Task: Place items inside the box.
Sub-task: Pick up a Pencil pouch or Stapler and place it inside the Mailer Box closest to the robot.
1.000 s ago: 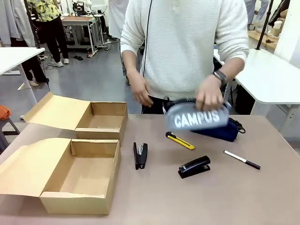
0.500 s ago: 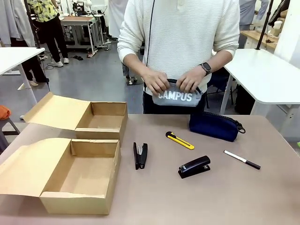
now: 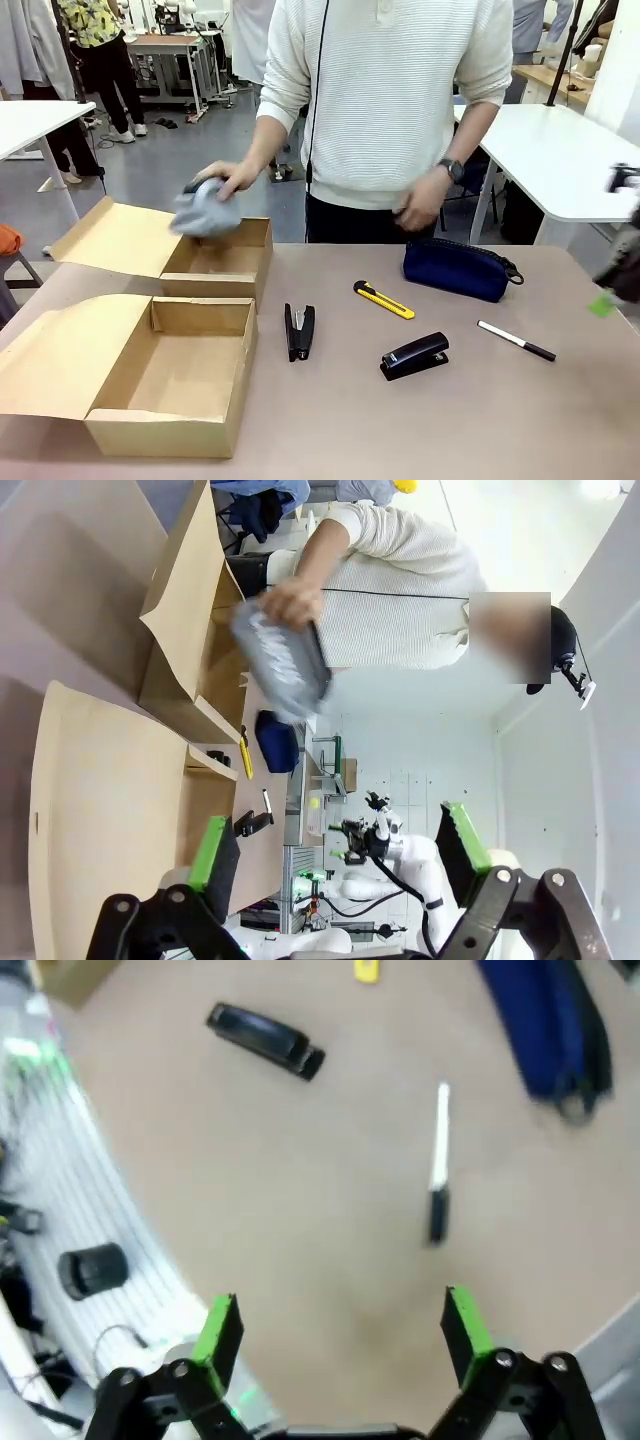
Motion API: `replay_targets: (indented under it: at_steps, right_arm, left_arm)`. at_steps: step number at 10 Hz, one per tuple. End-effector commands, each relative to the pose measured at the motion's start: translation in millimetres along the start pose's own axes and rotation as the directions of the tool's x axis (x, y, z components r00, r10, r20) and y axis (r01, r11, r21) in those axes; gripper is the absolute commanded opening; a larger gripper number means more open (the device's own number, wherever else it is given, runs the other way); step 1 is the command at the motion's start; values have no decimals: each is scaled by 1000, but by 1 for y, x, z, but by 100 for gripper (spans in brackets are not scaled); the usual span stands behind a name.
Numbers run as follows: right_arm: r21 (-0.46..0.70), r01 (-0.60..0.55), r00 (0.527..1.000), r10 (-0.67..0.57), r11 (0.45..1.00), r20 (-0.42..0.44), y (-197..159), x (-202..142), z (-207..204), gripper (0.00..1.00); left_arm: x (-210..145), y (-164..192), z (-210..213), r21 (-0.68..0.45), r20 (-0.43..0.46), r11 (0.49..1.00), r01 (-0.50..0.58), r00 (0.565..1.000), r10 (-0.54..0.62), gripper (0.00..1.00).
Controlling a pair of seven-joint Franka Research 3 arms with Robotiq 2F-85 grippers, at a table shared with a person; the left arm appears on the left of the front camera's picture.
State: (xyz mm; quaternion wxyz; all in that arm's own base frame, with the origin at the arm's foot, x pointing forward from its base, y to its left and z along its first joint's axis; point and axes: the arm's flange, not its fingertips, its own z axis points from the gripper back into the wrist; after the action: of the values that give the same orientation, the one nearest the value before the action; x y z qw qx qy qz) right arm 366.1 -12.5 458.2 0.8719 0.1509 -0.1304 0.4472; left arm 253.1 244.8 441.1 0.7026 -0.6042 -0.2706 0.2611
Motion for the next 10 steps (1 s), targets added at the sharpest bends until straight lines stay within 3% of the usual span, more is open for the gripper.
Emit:
replay_targets:
  at_steps: [1,3,4,5,6,7,8,10]
  right_arm:
    - [22,-189,979,187,982,76,-85,54,-21,100]
    - [-90,-237,962,247,967,116,-105,92,-47,100]
    - [-38,-173,985,173,984,14,-63,61,-37,100]
    - [-38,-173,985,173,984,14,-63,61,-37,100]
    - [-66,-213,976,215,975,33,-94,90,-56,100]
    - [-139,-269,961,274,953,22,-100,99,-67,100]
    - [-233,-342,924,371,910,95,-116,119,-81,100]
    - [-214,-338,931,358,917,67,-143,137,-96,100]
  left_arm:
    - [-1,0,1,-14,-3,1000,23,1000,-23,100]
    - [-1,0,1,-14,-3,1000,23,1000,-23,100]
    - [-1,0,1,-14,-3,1000,23,1000,-23,100]
    - [-1,0,1,-14,-3,1000,23,1000,-23,100]
    - [-1,0,1,-14,-3,1000,23,1000,-23,100]
    - [-1,0,1,-14,-3,1000,23,1000,-23,100]
    - [-1,0,1,-14,-3,1000,23,1000,-23,100]
    - [-1,0,1,-14,-3,1000,23,1000,-23,100]
